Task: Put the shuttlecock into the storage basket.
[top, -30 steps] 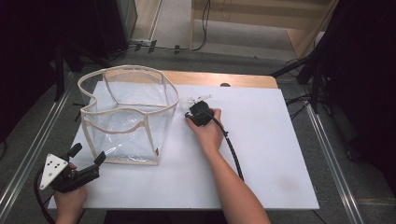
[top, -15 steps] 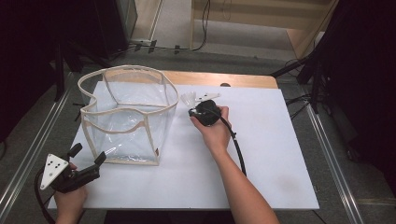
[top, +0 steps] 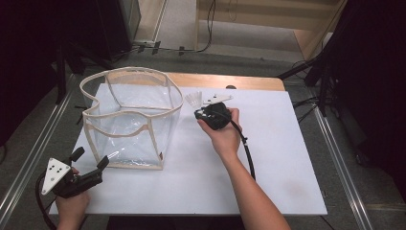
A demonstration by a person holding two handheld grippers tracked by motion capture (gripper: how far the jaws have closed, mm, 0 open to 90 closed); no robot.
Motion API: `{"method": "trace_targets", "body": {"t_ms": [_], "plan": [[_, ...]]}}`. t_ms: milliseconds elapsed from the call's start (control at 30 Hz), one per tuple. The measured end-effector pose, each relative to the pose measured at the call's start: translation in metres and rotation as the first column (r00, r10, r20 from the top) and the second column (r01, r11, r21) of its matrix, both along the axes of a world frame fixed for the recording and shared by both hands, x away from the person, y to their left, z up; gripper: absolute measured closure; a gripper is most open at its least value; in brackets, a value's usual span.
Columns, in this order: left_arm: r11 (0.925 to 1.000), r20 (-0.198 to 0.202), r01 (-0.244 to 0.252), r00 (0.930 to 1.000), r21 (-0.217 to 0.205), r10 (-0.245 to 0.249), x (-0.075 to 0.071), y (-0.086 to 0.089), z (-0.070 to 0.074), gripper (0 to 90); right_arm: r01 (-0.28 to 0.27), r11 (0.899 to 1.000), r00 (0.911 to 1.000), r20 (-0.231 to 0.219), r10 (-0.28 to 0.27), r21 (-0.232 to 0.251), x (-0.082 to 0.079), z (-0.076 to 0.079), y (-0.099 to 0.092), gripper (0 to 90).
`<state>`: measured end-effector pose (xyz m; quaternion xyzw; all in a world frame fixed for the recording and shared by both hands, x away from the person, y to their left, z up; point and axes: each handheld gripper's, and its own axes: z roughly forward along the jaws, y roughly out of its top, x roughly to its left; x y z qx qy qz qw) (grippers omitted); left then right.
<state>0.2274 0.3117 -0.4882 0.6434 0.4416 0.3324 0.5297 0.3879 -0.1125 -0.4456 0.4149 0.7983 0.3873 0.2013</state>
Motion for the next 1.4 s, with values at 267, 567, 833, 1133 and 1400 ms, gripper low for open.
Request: {"method": "trace_targets", "body": {"t_ms": [267, 567, 833, 1133, 1400], "plan": [[1.0, 0.0, 0.001, 1.0, 0.005, -0.001, 0.0, 0.0, 0.0, 11.5, -0.01, 1.0, 0.9997, 0.023, 0.009, 0.018, -0.006, 0.01, -0.002, 61.0], [1.0, 0.0, 0.0, 1.0, 0.005, 0.0, 0.0, 0.0, 0.0, 11.5, -0.016, 0.999, 0.9988, 0.048, 0.014, 0.034, -0.013, 0.02, -0.004, 61.0], [1.0, -0.001, 0.0, 1.0, 0.008, 0.0, 0.0, -0.001, 0.0, 11.5, -0.029, 0.999, 0.9969, 0.074, 0.026, 0.043, -0.018, 0.029, -0.005, 61.0], [0.9999, 0.0, 0.002, 1.0, 0.011, -0.002, 0.0, -0.001, 0.0, 11.5, -0.036, 0.998, 0.9956, 0.088, 0.031, 0.057, -0.022, 0.037, -0.005, 61.1], [0.9999, 0.002, 0.001, 1.0, 0.012, -0.001, 0.0, -0.001, 0.0, 11.5, -0.039, 0.997, 0.9936, 0.109, 0.032, 0.064, -0.025, 0.045, -0.004, 61.1]]}}
